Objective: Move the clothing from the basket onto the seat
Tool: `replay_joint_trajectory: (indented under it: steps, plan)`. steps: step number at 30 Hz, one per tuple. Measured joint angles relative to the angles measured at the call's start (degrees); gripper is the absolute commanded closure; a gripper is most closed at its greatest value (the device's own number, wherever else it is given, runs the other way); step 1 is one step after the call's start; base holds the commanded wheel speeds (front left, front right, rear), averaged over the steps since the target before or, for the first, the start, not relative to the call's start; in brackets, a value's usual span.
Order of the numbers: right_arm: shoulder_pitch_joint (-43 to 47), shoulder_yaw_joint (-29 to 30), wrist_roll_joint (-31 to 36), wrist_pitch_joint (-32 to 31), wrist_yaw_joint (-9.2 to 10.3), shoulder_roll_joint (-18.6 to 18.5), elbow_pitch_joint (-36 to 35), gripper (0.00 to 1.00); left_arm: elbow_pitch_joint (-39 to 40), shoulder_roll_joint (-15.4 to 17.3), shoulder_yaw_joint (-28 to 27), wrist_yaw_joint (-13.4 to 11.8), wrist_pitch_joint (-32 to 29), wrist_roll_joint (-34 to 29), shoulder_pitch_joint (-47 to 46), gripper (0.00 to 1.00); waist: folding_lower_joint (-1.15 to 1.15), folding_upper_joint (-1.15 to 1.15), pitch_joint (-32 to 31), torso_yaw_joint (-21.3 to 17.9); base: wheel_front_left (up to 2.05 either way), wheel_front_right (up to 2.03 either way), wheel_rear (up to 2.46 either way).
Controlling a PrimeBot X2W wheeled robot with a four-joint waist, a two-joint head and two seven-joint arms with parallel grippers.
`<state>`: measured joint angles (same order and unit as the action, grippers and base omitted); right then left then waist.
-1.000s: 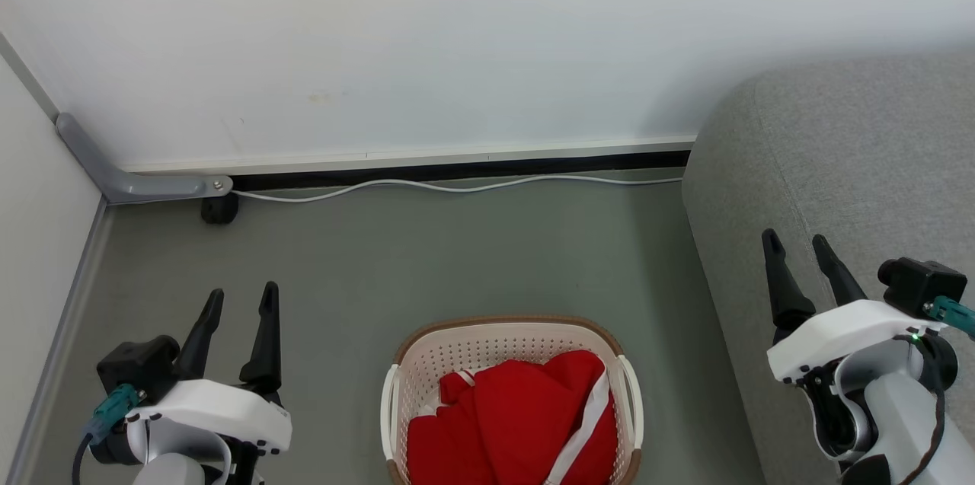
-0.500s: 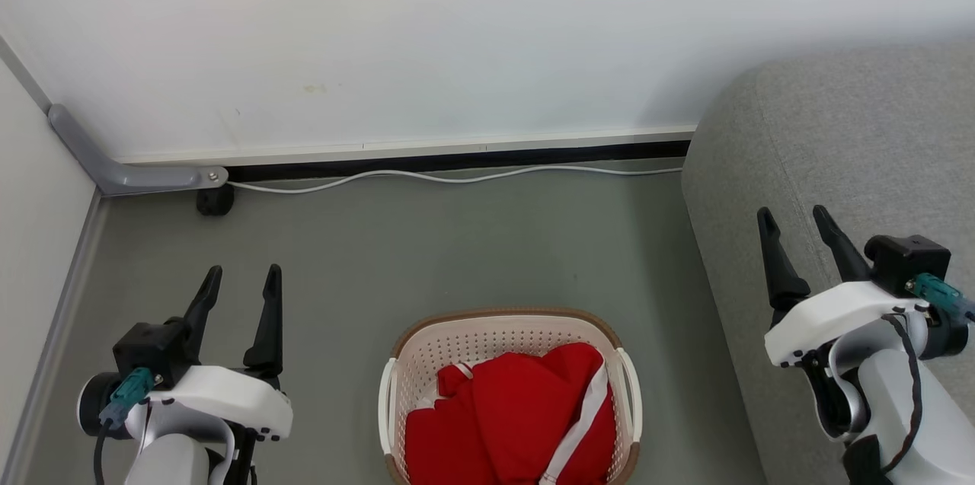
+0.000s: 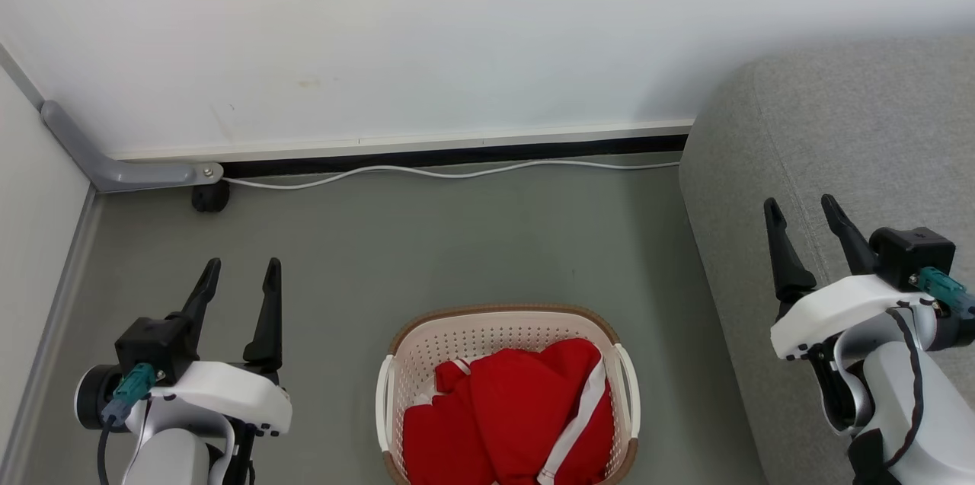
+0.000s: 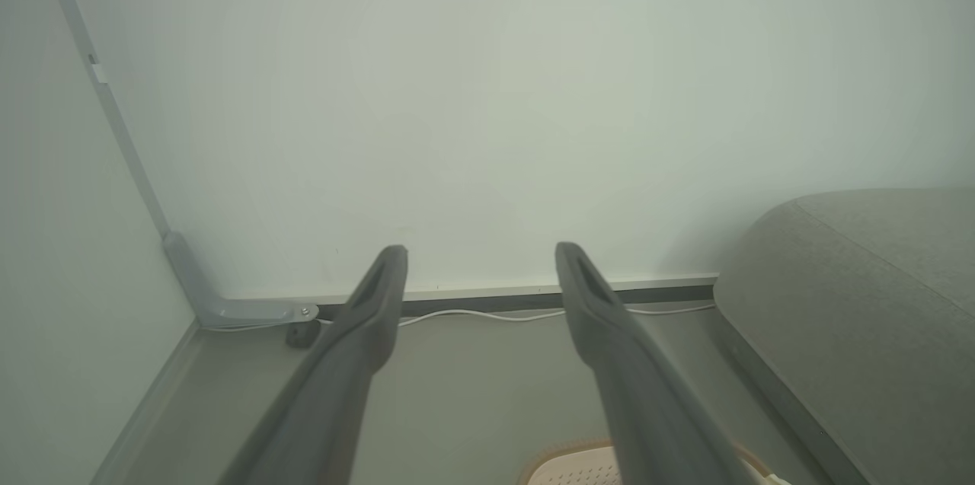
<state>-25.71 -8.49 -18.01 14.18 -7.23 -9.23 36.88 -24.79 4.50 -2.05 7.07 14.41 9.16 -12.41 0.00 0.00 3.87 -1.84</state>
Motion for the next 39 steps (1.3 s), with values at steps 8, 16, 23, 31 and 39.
replay_joint_trajectory:
  steps: [8, 16, 23, 31, 39]
  plan:
    - [-1.0, 0.9, 0.3, 0.0, 0.0, 0.1, -2.6, 0.0, -0.3, -0.4, 0.4, 0.0, 0.0, 0.7, -0.2, 0.0, 0.0, 0.0, 2.2, -0.2, 0.0, 0.0, 0.0]
    - [-4.0, 2.0, 0.5, 0.0, 0.0, 0.1, -7.0, 0.0, -0.6, -1.7, 1.4, 0.0, 0.0, 1.6, -3.5, 0.0, 0.0, 0.0, 7.8, -0.4, 0.0, 0.0, 0.0]
    - [-7.3, 3.2, 1.0, 0.0, 0.0, 0.0, -12.5, 0.0, -1.8, -2.1, 3.8, 0.0, 0.0, 2.4, -7.2, 0.0, 0.0, 0.0, 14.9, -0.5, 0.0, 0.0, 0.0]
    - [-11.8, 5.5, 1.2, 0.1, 0.0, -0.3, -18.5, 0.0, -3.8, -2.4, 8.3, 0.0, 0.1, 6.2, -11.8, 0.0, 0.0, 0.0, 24.3, -0.6, 0.0, 0.0, 0.0]
    - [-15.8, 5.6, 1.5, 0.2, 0.0, -0.8, -23.2, 0.0, -7.8, -2.5, 14.6, 0.0, 0.1, 12.4, -16.9, 0.0, 0.0, 0.0, 32.6, -0.9, 0.0, 0.0, 0.0]
